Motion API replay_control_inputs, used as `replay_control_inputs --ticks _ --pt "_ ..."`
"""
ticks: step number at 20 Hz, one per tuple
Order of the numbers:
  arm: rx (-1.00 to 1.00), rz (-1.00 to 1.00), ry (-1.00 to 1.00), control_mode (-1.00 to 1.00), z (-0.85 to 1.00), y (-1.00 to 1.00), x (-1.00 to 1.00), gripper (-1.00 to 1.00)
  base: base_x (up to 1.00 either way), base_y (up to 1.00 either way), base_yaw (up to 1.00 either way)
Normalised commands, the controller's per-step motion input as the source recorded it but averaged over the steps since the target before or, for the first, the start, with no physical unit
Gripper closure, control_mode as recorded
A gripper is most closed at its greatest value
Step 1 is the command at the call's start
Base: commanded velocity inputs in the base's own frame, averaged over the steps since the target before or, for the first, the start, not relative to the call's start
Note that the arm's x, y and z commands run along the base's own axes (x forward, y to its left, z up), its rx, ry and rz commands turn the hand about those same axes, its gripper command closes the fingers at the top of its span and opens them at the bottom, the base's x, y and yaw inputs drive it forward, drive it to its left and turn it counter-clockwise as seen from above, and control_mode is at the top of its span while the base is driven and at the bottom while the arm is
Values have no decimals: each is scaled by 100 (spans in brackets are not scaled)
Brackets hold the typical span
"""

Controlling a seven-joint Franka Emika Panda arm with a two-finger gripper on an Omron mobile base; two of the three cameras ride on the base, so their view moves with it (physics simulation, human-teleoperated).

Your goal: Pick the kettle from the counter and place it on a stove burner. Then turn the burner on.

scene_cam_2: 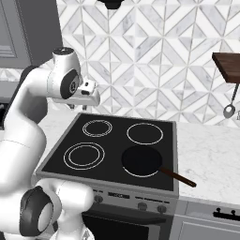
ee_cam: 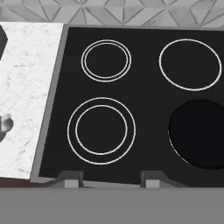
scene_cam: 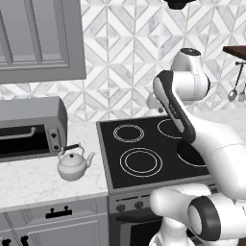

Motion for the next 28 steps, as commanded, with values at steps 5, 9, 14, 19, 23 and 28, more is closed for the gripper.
replay_control_inputs --ticks 5,9,14,19,23,28 --pt "0 0 -13 -100 0 0 -43 -100 0 0 0" --pt "7 0 -20 -100 0 26 -81 -100 0 0 0" --pt "9 0 -11 -100 -1 99 -24 -100 0 0 0" --pt "13 0 -9 -100 -7 100 -1 -100 0 0 0" --pt "11 0 -2 -100 -9 100 6 -100 0 0 0" --pt "4 -1 10 -100 -26 100 23 -100 0 0 0"
